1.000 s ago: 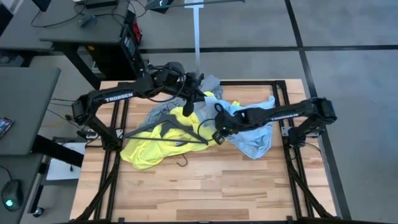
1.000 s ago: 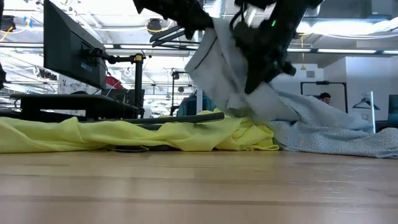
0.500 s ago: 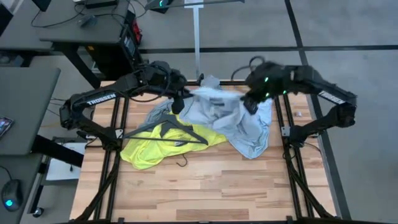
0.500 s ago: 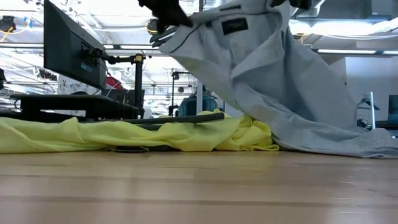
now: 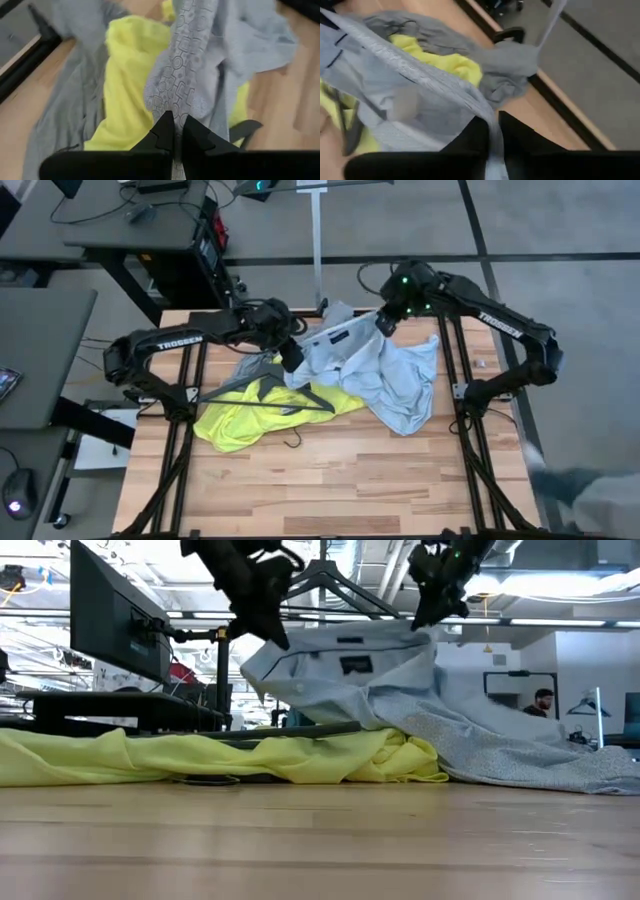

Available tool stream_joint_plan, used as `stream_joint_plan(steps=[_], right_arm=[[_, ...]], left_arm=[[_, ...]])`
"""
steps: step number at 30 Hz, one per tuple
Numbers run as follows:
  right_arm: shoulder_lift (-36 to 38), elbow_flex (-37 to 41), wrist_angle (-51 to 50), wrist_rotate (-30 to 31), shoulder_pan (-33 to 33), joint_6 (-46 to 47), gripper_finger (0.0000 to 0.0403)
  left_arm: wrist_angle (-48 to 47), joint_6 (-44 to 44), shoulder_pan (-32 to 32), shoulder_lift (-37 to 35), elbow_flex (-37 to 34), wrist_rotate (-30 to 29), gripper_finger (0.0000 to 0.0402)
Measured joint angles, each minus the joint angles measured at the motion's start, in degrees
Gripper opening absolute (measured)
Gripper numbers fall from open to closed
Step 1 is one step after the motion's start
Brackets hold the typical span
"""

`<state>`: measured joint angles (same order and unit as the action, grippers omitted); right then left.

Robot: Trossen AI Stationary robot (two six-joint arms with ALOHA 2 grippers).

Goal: Hang clothes
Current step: Hang the blue shirt on the black hanger

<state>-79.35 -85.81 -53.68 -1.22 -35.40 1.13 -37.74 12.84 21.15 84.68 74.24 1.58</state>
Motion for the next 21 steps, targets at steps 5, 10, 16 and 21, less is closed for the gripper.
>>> stream_joint_plan(steps=[5, 10, 16, 21], right_arm=[[2.19, -5.42, -5.74, -9.76, 2.33, 7.35, 0.0123], [2.49, 1.94, -1.22, -13.47, 13.56, 18.19, 0.018], [-1.16, 21.76, 33.99, -9.85, 23.41, 31.64, 0.0202], [-10.4, 28.39, 48.75, -9.18, 24.52, 38.2, 0.0198]], left_arm=[[-1.28, -1.98, 1.67, 0.87, -0.03, 0.28, 0.0], [-3.58, -5.13, 4.37, 0.81, -0.04, 0.48, 0.0], [-6.67, -9.81, 6.93, 0.79, -1.18, 0.92, 0.0], [-8.94, -12.54, 7.34, 0.79, -1.36, 2.41, 0.0]])
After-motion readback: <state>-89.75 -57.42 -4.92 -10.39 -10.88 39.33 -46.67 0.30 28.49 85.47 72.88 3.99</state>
